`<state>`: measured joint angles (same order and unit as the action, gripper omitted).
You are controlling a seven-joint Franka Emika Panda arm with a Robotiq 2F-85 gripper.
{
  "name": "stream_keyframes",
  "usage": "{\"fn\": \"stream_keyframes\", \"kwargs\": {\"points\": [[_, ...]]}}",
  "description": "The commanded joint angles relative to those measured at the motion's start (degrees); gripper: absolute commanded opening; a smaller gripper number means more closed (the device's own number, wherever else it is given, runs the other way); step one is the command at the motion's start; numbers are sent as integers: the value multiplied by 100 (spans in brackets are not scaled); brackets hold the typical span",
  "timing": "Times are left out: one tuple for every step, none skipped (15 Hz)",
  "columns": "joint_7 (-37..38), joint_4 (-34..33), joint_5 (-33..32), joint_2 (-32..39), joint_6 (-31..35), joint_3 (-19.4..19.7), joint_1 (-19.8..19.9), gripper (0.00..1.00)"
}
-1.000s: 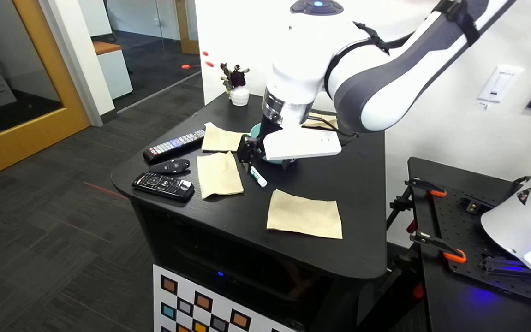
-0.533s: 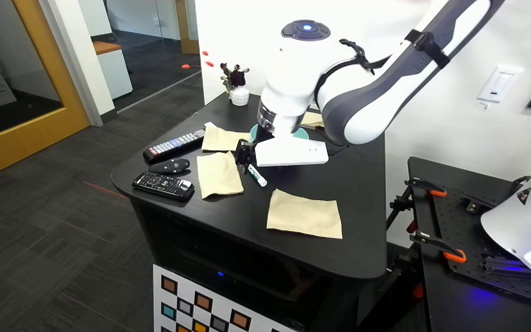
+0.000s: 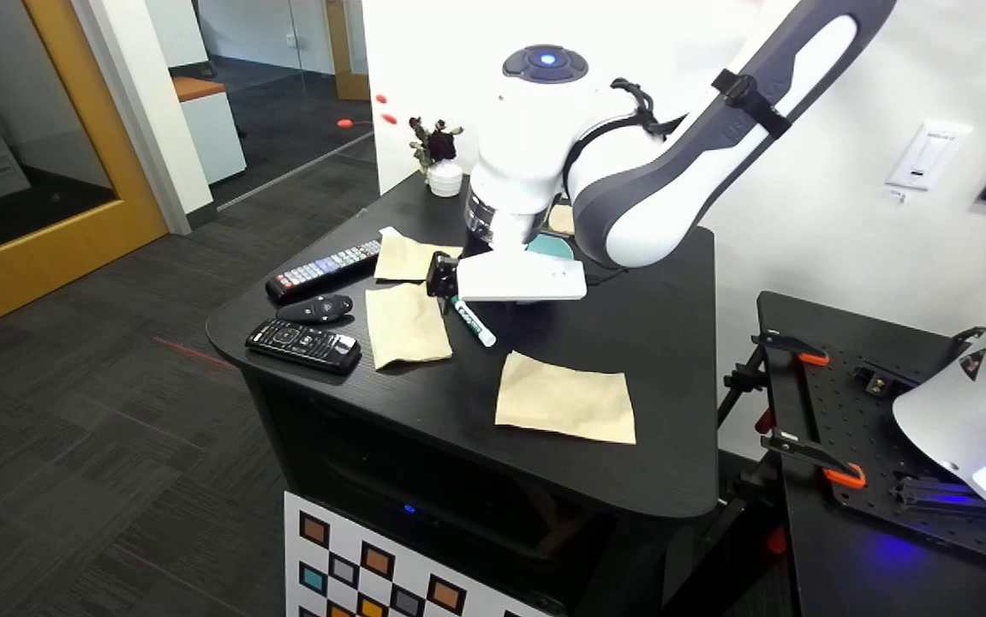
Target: Put the marker in the bowl
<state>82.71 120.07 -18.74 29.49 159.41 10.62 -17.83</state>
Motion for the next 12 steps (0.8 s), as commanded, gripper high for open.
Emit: {"fn": "stream_keyframes", "kwargs": {"points": [[28, -246, 145, 220, 19, 128, -78, 100], [13, -264, 170, 258, 15, 127, -69, 100], [40, -241, 165, 301, 61, 162, -89, 100], [42, -242, 180, 336, 64, 177, -96, 100], [38, -245, 196, 372, 56, 187, -100, 100], [33, -247, 212, 402, 55, 194, -104, 100], [33, -256, 224, 433, 48, 208, -113, 100], [27, -266, 232, 459, 44, 223, -124, 89], [38, -273, 234, 482, 50, 242, -140, 74], [48, -290, 229, 503, 42, 265, -162, 66], [50, -301, 228, 505, 28, 280, -174, 58], [59, -312, 225, 501, 19, 303, -190, 52]]}}
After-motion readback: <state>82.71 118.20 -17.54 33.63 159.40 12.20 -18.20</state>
